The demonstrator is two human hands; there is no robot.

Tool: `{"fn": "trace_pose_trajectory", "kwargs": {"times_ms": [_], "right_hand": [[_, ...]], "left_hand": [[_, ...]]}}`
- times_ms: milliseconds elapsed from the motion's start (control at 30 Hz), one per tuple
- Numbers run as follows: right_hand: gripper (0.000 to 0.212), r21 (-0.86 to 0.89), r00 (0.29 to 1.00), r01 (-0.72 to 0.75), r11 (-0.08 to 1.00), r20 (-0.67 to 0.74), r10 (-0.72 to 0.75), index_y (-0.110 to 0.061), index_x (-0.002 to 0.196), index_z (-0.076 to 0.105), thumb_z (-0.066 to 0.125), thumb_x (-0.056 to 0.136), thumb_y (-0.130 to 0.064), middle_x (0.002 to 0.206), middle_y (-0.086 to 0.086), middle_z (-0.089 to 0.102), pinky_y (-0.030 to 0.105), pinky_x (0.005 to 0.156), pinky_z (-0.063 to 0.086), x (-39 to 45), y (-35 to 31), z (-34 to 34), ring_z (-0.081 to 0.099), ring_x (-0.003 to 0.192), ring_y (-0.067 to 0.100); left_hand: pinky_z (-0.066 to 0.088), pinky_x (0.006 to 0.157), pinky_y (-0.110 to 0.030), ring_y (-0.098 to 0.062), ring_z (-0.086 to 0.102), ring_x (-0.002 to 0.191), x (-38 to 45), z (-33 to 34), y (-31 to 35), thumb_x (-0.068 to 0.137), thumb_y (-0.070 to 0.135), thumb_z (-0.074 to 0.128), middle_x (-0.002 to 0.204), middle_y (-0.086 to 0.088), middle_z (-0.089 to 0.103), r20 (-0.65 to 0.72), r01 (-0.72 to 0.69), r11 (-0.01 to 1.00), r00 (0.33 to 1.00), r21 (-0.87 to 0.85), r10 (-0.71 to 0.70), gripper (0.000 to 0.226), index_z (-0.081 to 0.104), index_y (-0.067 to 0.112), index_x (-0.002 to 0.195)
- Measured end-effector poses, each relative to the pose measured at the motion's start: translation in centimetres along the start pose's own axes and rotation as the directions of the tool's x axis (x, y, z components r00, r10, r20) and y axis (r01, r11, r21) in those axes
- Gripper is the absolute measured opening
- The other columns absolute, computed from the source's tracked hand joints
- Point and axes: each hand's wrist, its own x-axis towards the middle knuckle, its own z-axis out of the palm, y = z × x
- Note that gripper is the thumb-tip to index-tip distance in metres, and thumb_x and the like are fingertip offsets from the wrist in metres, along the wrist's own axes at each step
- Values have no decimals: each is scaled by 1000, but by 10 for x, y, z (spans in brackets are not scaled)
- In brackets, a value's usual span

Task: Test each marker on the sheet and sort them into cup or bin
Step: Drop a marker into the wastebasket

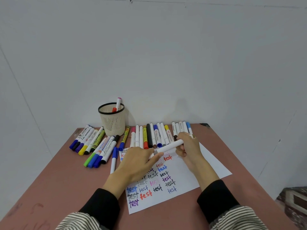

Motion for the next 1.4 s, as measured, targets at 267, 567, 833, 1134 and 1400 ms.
{"fn": "trace_pose_trajectory", "kwargs": {"times_ms": [267, 567, 833, 1134, 1400], "right_hand": [[35, -42, 965, -110, 993, 234, 117, -18, 65, 50, 64, 90, -37, 46, -3, 33, 17, 34, 19, -6, 2, 3, 24, 37, 7], [50, 133, 991, 26, 991, 126, -43, -7, 100, 71, 49, 95, -51, 80, 15, 72, 23, 52, 41, 0, -8, -9, 53, 53, 12], [34, -348, 960, 241, 906, 225, -169, -7, 86, 67, 60, 93, -40, 66, 9, 68, 20, 38, 34, -5, 12, -8, 43, 40, 8], [38, -518, 971, 232, 823, 168, -167, -12, 58, 43, 66, 88, -9, 57, 5, 43, 21, 46, 42, -4, 23, -8, 44, 47, 13], [36, -525, 968, 246, 815, 175, -179, -14, 58, 42, 62, 87, -6, 57, 2, 42, 19, 46, 39, -1, 27, -9, 43, 48, 11]], "left_hand": [[25, 50, -18, -5, 40, 51, -3, -5, 3, 88, 66, 24, 56, 8, 43, -47, 8, 998, 999, -61, -11, 33, 41, 39, 84], [39, 62, -22, -2, 44, 59, 0, 7, 1, 96, 52, 38, 64, 10, 48, -17, 195, 696, 958, -691, -286, 32, 48, 24, 84], [33, 63, -26, -7, 37, 60, 4, 12, -8, 97, 53, 24, 68, 3, 40, 19, 278, 588, 914, -760, -406, 45, 42, 17, 76], [32, 61, -28, -9, 37, 61, 4, 11, -9, 96, 56, 24, 70, 3, 40, 39, 304, 552, 898, -776, -439, 46, 42, 18, 77], [32, 61, -26, -8, 37, 61, 5, 12, -10, 99, 52, 24, 69, 3, 40, 41, 311, 585, 903, -749, -427, 45, 41, 17, 75]]}}
